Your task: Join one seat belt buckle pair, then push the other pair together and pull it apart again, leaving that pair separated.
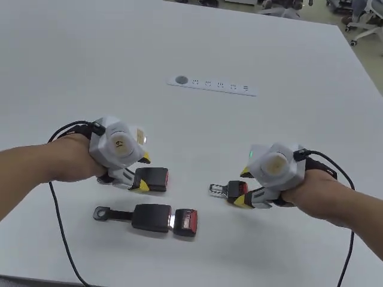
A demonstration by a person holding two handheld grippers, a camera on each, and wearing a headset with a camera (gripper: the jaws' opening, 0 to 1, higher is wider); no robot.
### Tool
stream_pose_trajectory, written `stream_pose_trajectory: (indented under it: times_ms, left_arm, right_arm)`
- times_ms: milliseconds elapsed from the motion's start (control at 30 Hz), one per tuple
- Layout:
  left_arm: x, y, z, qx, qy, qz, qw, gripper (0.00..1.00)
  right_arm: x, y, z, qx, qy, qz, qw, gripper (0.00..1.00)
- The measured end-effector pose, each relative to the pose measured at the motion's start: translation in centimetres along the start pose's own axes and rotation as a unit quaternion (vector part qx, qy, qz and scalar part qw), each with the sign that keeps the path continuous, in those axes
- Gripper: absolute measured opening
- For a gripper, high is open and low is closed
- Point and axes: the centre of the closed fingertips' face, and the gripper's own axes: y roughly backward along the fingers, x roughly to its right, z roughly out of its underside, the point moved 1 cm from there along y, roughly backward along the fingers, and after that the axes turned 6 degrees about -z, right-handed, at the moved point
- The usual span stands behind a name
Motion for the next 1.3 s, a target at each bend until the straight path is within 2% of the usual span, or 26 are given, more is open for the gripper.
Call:
stream_pose_trajectory:
  times_ms: [167, 267, 300, 500, 567, 600, 633, 933, 1167, 1300]
  left_arm:
    - [-0.4, -0.5, 0.7, -0.001, 0.015, 0.014, 0.9998, 0.36]
    - [0.0, -0.8, 1.2, -0.014, 0.013, 0.027, 0.9995, 0.36]
    - [0.1, -0.9, 1.5, -0.022, -0.002, 0.027, 0.9994, 0.36]
    - [-0.3, -1.8, 2.1, -0.03, -0.004, 0.026, 0.9992, 0.34]
    - [-0.3, -2.1, 2.7, -0.039, -0.017, 0.024, 0.9988, 0.34]
    - [-0.2, -2.2, 2.5, -0.031, -0.017, 0.028, 0.999, 0.33]
    - [-0.4, -2.0, 2.6, -0.035, -0.008, 0.026, 0.999, 0.33]
    - [0.0, -2.1, 2.6, -0.033, -0.003, 0.033, 0.9989, 0.32]
    - [0.1, -2.1, 2.6, -0.027, 0.006, 0.03, 0.9992, 0.32]
    - [0.1, -2.2, 2.6, -0.036, 0.004, 0.031, 0.9989, 0.32]
  right_arm:
    - [-0.1, -0.7, 0.3, -0.001, -0.001, -0.018, 0.9998, 0.36]
    - [-0.1, -1.5, 0.9, -0.012, 0.004, -0.022, 0.9997, 0.34]
    - [0.0, -1.7, 1.1, -0.013, 0.003, -0.022, 0.9997, 0.34]
    - [-0.4, -1.7, 1.3, -0.007, -0.014, -0.021, 0.9996, 0.32]
    - [-0.3, -1.8, 1.3, -0.004, -0.016, -0.024, 0.9996, 0.32]
    - [-0.3, -1.9, 1.3, -0.002, -0.018, -0.027, 0.9995, 0.32]
    - [-0.4, -1.9, 1.3, 0.001, -0.019, -0.03, 0.9994, 0.32]
    - [-0.3, -2.3, 1.2, 0.015, -0.038, -0.047, 0.9981, 0.32]
    - [-0.3, -2.3, 1.0, -0.002, -0.024, -0.05, 0.9985, 0.32]
    - [-0.3, -2.3, 1.0, -0.014, -0.012, -0.046, 0.9988, 0.32]
